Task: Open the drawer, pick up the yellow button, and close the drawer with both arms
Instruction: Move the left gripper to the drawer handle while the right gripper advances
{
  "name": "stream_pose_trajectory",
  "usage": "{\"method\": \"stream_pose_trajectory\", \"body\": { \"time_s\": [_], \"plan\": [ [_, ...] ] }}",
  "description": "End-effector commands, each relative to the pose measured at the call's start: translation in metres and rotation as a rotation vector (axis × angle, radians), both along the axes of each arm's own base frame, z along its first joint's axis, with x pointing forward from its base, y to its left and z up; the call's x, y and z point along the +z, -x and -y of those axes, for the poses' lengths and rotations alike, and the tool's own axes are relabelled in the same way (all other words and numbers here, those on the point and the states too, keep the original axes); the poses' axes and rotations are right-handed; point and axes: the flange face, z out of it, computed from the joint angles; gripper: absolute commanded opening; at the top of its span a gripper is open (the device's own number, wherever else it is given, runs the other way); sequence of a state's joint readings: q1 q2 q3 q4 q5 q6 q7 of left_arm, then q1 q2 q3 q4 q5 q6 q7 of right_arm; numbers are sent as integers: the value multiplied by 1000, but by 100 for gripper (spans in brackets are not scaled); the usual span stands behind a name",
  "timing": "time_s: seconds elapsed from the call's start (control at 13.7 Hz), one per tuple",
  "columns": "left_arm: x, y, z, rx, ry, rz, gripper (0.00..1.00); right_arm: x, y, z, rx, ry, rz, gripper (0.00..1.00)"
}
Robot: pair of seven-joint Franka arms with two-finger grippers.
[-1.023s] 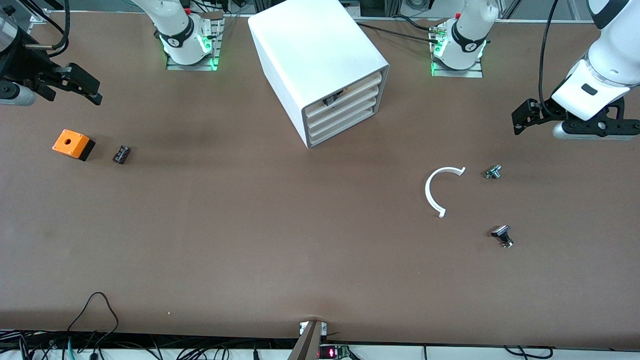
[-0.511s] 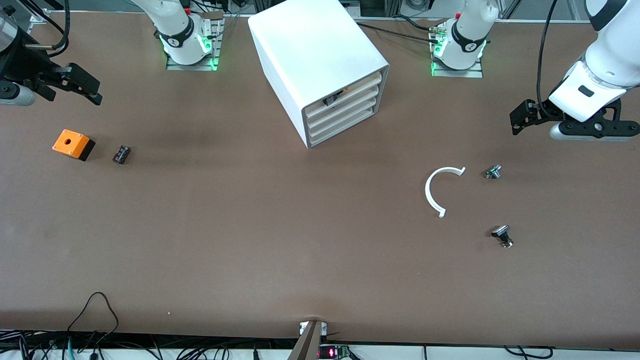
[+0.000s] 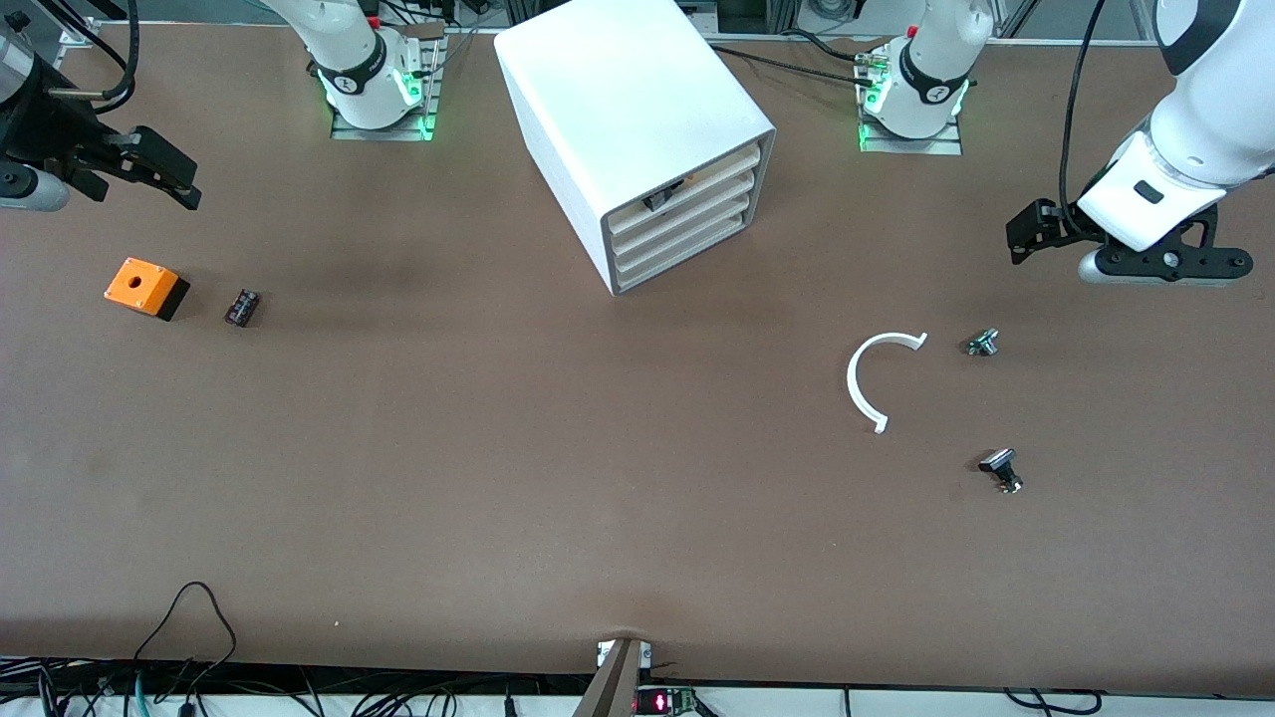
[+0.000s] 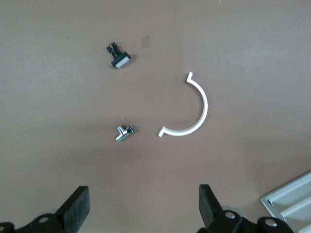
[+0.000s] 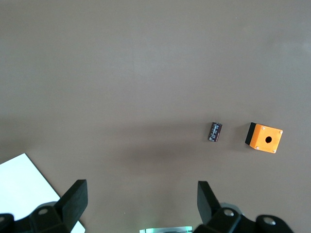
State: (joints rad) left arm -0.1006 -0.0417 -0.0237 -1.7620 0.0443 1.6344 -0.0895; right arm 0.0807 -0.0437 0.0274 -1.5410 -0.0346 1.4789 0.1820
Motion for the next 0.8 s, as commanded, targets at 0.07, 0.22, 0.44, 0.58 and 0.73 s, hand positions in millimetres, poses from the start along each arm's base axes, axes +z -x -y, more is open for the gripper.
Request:
{"method": "stream_pose_trajectory", "body": {
  "time_s": [0.07, 0.22, 0.44, 0.58, 0.73],
  "plan": [
    [0, 12, 21, -23, 137, -136, 99, 6, 2, 2, 13, 10, -1, 100],
    [-10, 23, 37, -97, 242, -243, 99, 2, -1, 0, 13, 6, -7, 100],
    [-23, 38, 75, -215, 318, -357, 99, 0, -1, 0, 15, 12, -13, 100],
    [-30, 39, 95, -347, 381, -368, 99, -15, -3, -4, 9, 7, -44, 100],
    [-63, 24, 102, -339, 590, -426, 99, -34, -10, -15, 13, 11, -87, 100]
  ]
}}
